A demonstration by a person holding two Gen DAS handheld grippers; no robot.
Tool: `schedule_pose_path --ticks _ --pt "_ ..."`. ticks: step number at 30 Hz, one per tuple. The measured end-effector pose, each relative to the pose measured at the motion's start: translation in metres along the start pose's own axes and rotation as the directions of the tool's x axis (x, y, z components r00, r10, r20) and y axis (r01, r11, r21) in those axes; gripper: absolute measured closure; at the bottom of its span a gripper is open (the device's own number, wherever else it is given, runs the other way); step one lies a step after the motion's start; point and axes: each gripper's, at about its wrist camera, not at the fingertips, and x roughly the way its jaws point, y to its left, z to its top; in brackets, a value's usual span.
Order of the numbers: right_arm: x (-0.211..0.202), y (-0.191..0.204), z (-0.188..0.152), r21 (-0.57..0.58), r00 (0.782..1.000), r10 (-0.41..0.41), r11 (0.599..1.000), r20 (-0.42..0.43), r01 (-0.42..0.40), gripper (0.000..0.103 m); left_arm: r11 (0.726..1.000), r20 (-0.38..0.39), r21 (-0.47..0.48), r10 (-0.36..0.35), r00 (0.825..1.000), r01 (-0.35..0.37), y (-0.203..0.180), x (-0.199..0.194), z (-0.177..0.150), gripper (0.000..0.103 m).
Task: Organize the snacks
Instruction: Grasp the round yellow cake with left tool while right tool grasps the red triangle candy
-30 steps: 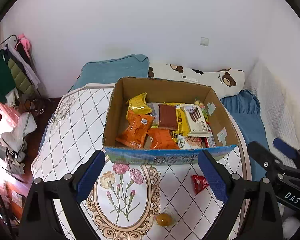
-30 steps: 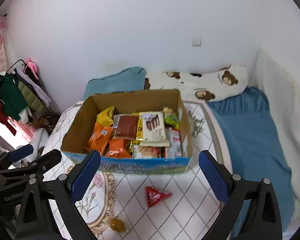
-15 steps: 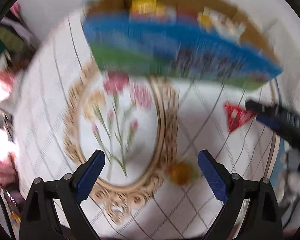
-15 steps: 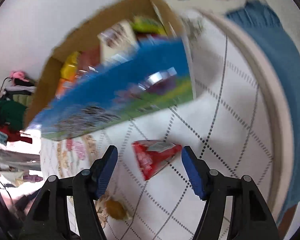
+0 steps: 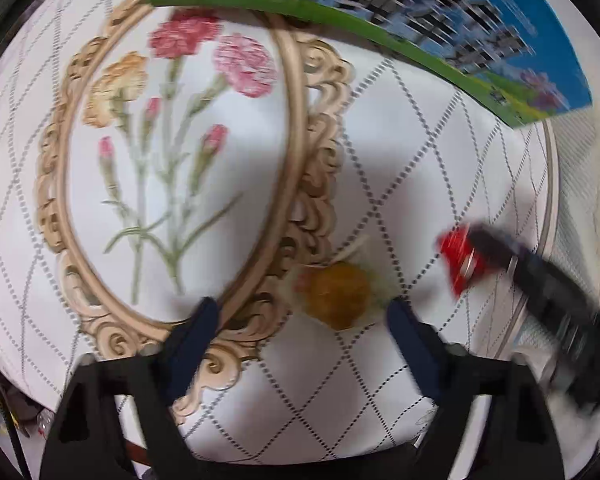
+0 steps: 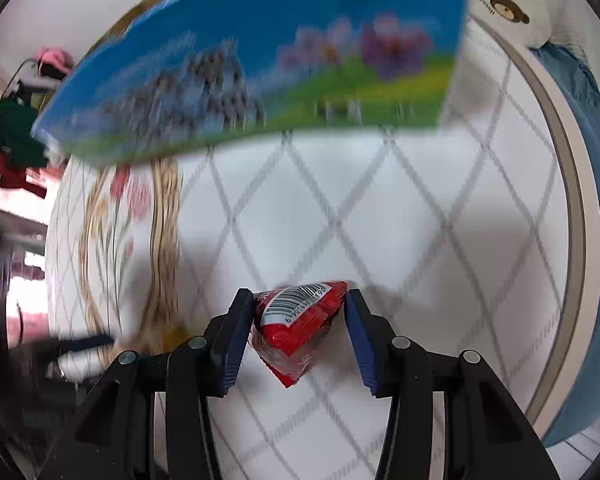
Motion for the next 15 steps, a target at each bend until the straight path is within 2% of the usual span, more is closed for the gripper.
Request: schedule_pose_path --ticks 2,7,15 --pt "0.001 -0.002 -0.018 0.002 1.0 -0.004 1.0 -0.018 0.004 0.053 0.999 -0.024 0.035 -0.002 1.0 0.003 -0.014 0.012 0.001 0.049" --pt "0.006 -0.009 -0.05 0.037 0.999 -0.005 0.999 -0.05 0.006 0.053 0.995 -0.05 0.086 0.052 0.997 -0.047 -0.036 0.039 0.003 0.049" --pt "0.011 -0.009 -0.059 0.057 0.998 0.003 0.998 -0.06 0.0 0.054 0.976 -0.024 0.184 0.12 0.993 -0.113 -0.061 0.041 -0.016 0.056"
